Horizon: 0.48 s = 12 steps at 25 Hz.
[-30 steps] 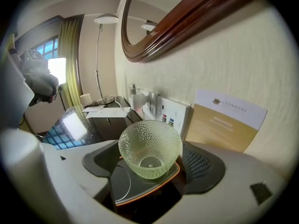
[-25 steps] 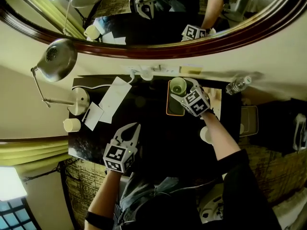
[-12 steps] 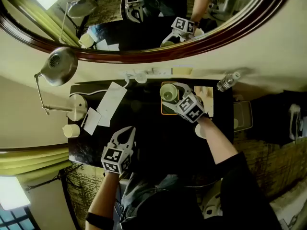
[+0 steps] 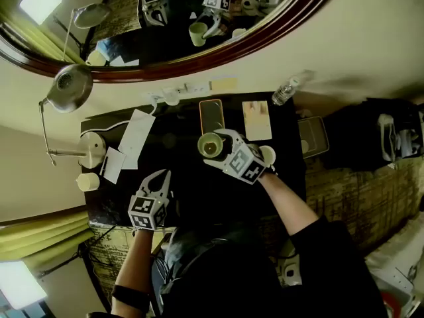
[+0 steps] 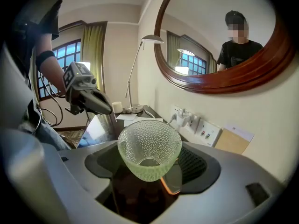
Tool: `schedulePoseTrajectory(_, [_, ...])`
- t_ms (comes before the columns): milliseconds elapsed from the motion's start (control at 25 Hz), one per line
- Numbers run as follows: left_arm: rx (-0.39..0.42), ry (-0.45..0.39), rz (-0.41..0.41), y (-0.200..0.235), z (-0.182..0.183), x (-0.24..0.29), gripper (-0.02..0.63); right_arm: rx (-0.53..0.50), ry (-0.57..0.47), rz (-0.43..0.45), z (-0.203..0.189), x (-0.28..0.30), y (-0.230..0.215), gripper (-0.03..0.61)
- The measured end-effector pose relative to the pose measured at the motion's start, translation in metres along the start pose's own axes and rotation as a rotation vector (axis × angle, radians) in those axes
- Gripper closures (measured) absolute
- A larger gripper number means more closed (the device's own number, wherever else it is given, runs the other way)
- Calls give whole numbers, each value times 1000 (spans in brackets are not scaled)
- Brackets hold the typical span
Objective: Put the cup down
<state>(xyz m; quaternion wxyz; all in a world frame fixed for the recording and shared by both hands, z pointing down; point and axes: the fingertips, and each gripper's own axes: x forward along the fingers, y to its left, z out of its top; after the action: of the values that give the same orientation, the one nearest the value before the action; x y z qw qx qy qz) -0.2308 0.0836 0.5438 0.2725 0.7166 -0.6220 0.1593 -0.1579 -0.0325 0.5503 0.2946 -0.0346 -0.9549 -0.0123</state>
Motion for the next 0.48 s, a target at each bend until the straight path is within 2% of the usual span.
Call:
schedulePoseTrajectory(240, [4,30,-31,-9,-9,-3,611,41,100,36,-61,9,54,192])
schedulePoseTrajectory(480, [18,15,-40,-23,5,-1,611,97,141,45,-109,24,64,189])
